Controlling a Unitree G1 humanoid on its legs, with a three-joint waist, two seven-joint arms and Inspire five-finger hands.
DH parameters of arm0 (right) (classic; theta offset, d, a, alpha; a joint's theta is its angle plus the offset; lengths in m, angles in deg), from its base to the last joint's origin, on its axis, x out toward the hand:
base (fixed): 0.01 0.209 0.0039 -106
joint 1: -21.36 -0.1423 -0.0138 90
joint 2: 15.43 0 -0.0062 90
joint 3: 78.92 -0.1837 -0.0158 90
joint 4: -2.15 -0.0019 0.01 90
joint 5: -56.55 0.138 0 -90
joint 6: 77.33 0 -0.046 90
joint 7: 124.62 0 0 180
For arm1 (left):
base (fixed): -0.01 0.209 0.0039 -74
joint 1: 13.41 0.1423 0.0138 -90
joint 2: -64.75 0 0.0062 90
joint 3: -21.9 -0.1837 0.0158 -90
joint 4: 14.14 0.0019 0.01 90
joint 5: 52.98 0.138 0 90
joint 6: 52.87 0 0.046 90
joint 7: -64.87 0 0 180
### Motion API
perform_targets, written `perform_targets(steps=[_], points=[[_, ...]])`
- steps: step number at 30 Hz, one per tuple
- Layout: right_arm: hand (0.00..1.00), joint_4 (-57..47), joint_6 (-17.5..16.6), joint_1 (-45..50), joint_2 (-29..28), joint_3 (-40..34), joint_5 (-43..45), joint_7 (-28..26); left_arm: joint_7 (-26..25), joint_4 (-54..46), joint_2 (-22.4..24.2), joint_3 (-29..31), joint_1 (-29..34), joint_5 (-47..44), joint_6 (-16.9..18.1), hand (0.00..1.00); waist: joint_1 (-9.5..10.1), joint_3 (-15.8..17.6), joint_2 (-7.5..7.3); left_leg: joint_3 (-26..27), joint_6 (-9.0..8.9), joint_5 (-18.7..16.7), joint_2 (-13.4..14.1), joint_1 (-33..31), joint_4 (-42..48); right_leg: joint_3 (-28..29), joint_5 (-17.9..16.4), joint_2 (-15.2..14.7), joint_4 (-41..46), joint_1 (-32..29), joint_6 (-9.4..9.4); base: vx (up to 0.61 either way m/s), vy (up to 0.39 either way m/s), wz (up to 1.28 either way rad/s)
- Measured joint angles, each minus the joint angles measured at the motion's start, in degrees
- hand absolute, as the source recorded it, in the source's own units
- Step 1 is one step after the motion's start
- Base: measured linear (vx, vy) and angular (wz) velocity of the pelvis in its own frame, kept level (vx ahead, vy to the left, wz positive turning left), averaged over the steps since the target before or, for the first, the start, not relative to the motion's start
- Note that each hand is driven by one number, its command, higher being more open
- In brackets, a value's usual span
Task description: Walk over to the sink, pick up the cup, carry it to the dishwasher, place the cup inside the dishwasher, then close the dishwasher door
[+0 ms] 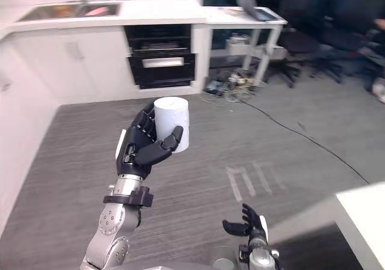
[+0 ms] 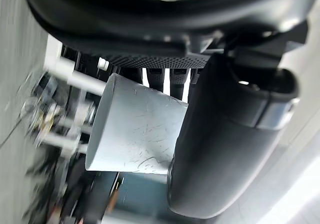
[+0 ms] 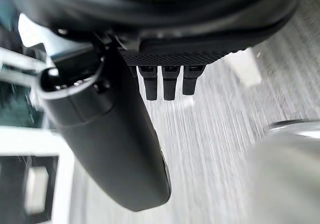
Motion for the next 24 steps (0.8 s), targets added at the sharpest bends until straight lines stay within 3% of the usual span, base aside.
perform_targets(steps=[2,3,4,5,6,7,9,13,14,20,24], points=[[0.90,-0.58,0.06,-0.56,-0.26,0.20,-0.06,-0.32,0.03,-0.11,0.24,0.72,-0.33,-0.05,0.26,0.30,0.76,-0.41,0.69,-1.09,-1.55,-0.34,1.17,-0.80,0.24,-2.13,1.94,0.74,-6.67,3.55,0.40,0.32,-0.033,0.47],[0.90,-2.13,-0.05,-0.47,-0.27,0.15,-0.09,-0.31,0.05,0.20,0.18,0.71,-1.00,-0.07,0.23,0.30,0.40,-0.37,0.05,-1.08,-6.74,-0.59,1.39,-3.09,4.34,-4.26,4.21,0.01,-11.12,6.03,-0.56,0.20,0.003,0.69],[0.90,-2.94,-0.40,-0.76,-0.71,-0.01,-0.16,0.10,0.32,0.92,-0.66,0.23,-2.35,-0.05,0.27,0.30,0.35,0.60,-3.02,2.17,-6.52,-2.48,1.75,-6.19,6.20,-5.82,4.59,-2.67,-12.99,7.74,-0.52,0.16,0.005,0.76],[0.90,-2.79,-0.42,-0.96,-0.55,-0.40,-0.26,0.36,0.79,1.30,-0.70,-0.33,-2.97,-0.01,0.23,0.30,0.35,0.57,-3.34,3.70,-6.14,-2.33,2.68,-5.77,0.60,-6.54,4.56,-3.11,-13.12,7.97,-0.48,0.11,-0.002,0.75],[0.90,-2.07,-0.46,-1.10,0.39,-1.42,-0.29,0.69,0.98,1.29,-0.32,-1.58,-3.17,-0.02,0.18,0.30,-0.08,0.19,-2.56,7.98,-6.03,7.47,5.25,-3.82,-7.92,-7.81,4.46,-2.42,-13.22,8.55,-0.32,0.14,0.022,0.34],[0.90,-1.85,-0.44,-0.96,0.77,-1.14,-0.53,0.93,1.10,1.13,-0.38,-2.13,-2.41,-0.01,0.15,0.30,0.67,-0.22,-2.75,8.15,-5.09,8.45,5.02,-2.40,-9.82,-7.54,4.58,-2.27,-13.39,8.96,-0.39,0.16,0.052,0.20],[0.90,-2.01,-0.46,-0.86,-0.07,-0.96,-2.19,0.97,0.95,1.10,-0.99,-1.96,-1.54,-0.04,0.14,0.30,0.64,-0.69,-3.47,8.24,-5.11,8.43,5.01,-1.60,-9.83,-7.26,4.65,-2.26,-13.45,9.71,-0.50,0.14,0.065,-0.02],[0.90,-2.03,-0.45,-0.79,-0.43,-0.85,-3.36,0.68,1.08,1.01,-1.59,-2.20,-1.38,-0.04,0.15,0.30,0.75,-0.71,-3.47,9.49,-5.85,7.96,5.23,0.29,-9.56,-5.47,4.84,-2.05,-13.53,11.21,-0.77,0.08,0.029,-0.10],[0.90,-3.63,0.06,1.78,0.80,0.21,-6.53,1.14,3.17,0.99,-0.47,-6.10,-1.02,-0.02,0.11,0.30,0.12,-1.94,-4.24,12.18,-7.73,8.93,8.32,0.76,-10.61,-1.06,6.10,1.38,-17.55,10.93,-1.18,0.02,0.009,-0.06],[0.90,-3.63,0.05,1.70,0.67,0.25,-6.52,1.12,3.07,1.00,-0.51,-5.85,-1.03,-0.02,0.11,0.30,0.10,-1.95,-4.26,13.46,-7.84,8.83,8.58,1.26,-10.64,0.07,6.36,1.94,-17.80,10.71,-1.25,0.00,-0.001,-0.10],[0.90,-3.46,0.06,2.45,0.46,0.40,-6.26,1.20,3.04,4.83,-0.39,-4.26,-2.01,0.00,0.24,0.30,-1.67,-2.13,-4.15,12.97,-7.98,8.88,8.75,1.49,-10.61,-2.71,7.59,1.57,-20.48,12.25,-1.69,-0.02,-0.032,0.07]])
